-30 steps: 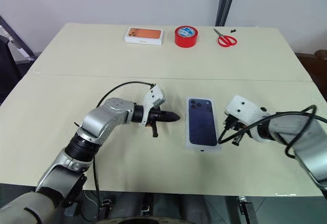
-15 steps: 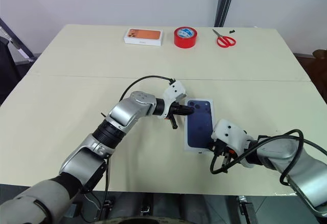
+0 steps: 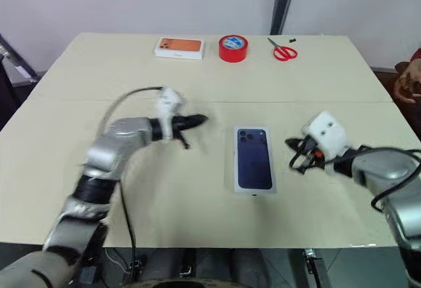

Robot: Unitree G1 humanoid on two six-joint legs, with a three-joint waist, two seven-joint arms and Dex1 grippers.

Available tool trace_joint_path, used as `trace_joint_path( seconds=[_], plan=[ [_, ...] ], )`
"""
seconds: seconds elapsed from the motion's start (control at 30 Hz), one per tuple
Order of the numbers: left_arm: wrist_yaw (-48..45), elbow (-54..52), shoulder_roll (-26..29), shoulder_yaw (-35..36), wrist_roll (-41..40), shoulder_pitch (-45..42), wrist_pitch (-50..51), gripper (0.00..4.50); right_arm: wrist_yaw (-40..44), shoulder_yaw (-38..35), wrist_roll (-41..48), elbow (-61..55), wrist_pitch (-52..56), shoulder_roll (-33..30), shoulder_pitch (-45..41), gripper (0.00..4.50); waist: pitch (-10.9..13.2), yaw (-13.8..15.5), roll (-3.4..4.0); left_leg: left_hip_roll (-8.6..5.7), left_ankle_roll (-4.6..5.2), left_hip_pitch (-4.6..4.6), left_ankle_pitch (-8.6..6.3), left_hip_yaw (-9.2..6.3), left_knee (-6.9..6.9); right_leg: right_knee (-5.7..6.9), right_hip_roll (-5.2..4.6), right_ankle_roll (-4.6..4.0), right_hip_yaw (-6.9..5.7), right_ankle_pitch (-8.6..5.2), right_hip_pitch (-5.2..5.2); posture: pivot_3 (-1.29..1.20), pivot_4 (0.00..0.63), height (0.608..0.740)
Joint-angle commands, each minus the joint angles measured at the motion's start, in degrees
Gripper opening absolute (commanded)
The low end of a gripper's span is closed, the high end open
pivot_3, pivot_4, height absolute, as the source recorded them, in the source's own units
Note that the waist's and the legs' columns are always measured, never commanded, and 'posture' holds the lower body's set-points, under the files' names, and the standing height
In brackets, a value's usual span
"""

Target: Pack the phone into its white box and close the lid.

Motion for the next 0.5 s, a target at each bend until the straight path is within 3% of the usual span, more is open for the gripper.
trace_joint_path(
  seconds=[0.03,0.2,0.3,0.5],
  plan=[
    [1.0,-6.7,3.7,9.2,-4.3,6.5,0.5,0.01,2.6,-3.7,2.3,6.6,-3.0,0.6,-3.2,0.06,0.0,0.2,0.01,0.0,0.0,0.0,0.0,-0.01,0.0,0.0,0.0,0.0,-0.02,0.0,0.0,0.0,0.15,0.725],
    [1.3,-13.5,9.0,16.7,-6.9,18.6,1.6,0.01,6.5,-2.8,2.6,14.6,-6.0,0.1,-6.6,0.06,0.0,0.8,0.01,-0.05,0.0,-0.05,-0.01,-0.02,0.02,-0.11,-0.14,0.0,-0.07,0.0,0.05,0.0,0.15,0.725],
    [2.5,-17.1,9.5,19.9,-8.8,24.5,2.4,0.01,9.1,-1.1,2.6,16.4,-7.0,-0.1,-7.3,0.06,0.0,0.6,0.03,-0.06,0.01,-0.05,-0.03,-0.01,0.01,-0.12,-0.19,-0.01,-0.07,0.0,0.05,0.0,0.15,0.725],
    [6.9,-19.1,8.1,20.0,-9.7,27.4,2.1,0.01,11.4,1.4,3.7,17.6,-6.1,0.5,-9.3,0.06,0.0,0.2,0.07,-0.05,0.0,-0.04,-0.03,-0.02,0.0,-0.11,-0.21,-0.03,-0.07,0.0,0.04,0.0,0.15,0.725]
  ],
)
